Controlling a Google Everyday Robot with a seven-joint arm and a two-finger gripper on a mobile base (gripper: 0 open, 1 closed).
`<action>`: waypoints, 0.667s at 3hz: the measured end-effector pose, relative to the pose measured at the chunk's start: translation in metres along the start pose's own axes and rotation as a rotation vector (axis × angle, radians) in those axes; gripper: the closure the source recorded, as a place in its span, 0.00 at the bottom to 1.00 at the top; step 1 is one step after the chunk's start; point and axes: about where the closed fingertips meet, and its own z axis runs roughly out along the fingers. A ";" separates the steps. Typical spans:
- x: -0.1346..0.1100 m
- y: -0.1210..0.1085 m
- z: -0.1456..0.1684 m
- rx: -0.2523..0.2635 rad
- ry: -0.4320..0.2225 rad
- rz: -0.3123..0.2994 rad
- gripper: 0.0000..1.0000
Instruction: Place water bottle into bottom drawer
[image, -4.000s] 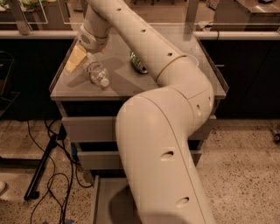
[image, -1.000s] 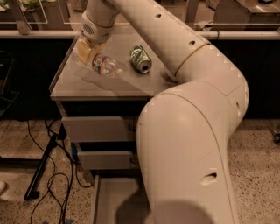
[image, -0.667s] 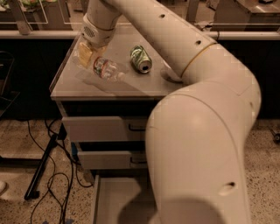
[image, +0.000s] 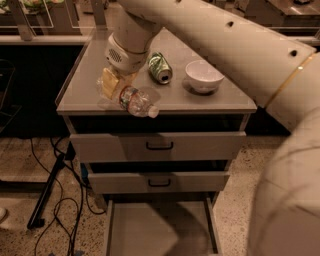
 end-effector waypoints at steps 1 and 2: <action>0.042 0.025 0.002 -0.011 0.040 0.040 1.00; 0.041 0.022 0.001 -0.012 0.029 0.045 1.00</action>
Offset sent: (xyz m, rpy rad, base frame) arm -0.0360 -0.0129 -0.0097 -0.0073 0.0344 -0.0279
